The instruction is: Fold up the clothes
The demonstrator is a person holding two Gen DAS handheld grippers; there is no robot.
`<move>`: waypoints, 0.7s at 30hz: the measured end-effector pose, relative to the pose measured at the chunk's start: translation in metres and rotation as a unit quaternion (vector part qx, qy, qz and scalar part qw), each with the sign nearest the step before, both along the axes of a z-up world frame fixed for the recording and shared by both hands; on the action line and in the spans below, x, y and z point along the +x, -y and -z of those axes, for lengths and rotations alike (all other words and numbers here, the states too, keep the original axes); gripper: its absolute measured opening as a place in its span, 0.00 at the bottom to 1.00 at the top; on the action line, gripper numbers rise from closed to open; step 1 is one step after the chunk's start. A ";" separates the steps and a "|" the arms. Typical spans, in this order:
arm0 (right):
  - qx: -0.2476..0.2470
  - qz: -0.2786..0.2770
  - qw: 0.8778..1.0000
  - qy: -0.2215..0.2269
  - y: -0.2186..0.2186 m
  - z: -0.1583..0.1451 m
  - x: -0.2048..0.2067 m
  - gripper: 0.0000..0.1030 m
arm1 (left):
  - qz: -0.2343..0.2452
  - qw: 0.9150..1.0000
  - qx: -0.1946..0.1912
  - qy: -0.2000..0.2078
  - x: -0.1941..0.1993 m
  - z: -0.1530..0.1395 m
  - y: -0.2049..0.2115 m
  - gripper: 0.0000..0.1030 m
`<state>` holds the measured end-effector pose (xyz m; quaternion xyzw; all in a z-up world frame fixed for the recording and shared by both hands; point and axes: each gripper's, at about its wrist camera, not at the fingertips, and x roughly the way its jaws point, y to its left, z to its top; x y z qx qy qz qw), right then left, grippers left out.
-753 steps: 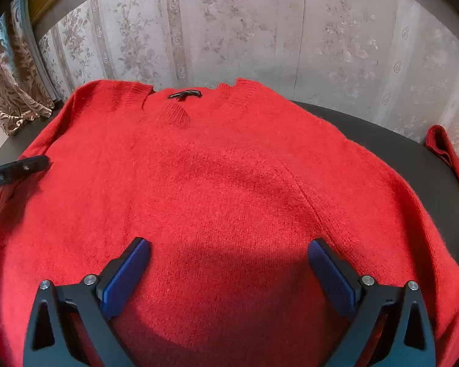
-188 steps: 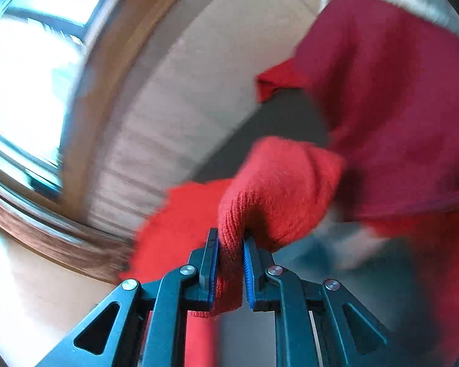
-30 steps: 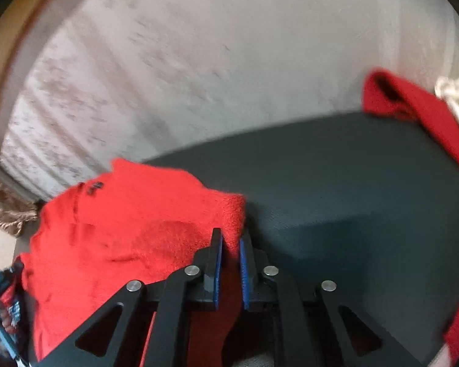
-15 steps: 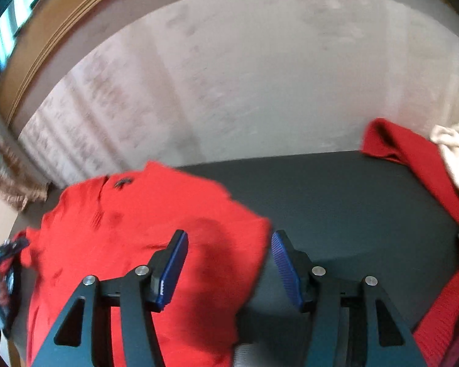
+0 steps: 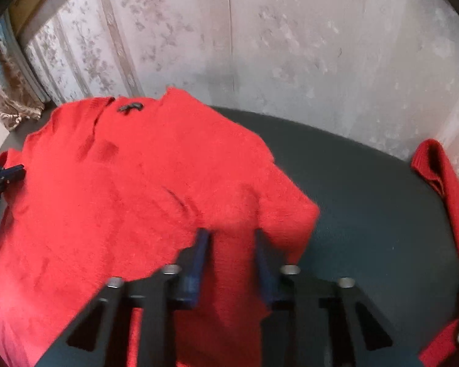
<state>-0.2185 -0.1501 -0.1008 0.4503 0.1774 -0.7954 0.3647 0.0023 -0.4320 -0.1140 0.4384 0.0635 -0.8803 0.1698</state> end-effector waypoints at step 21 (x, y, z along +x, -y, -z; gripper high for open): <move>-0.101 0.081 0.992 -0.015 -0.034 -0.030 0.004 0.49 | -0.151 0.985 0.025 -0.077 -0.004 -0.045 0.028 0.17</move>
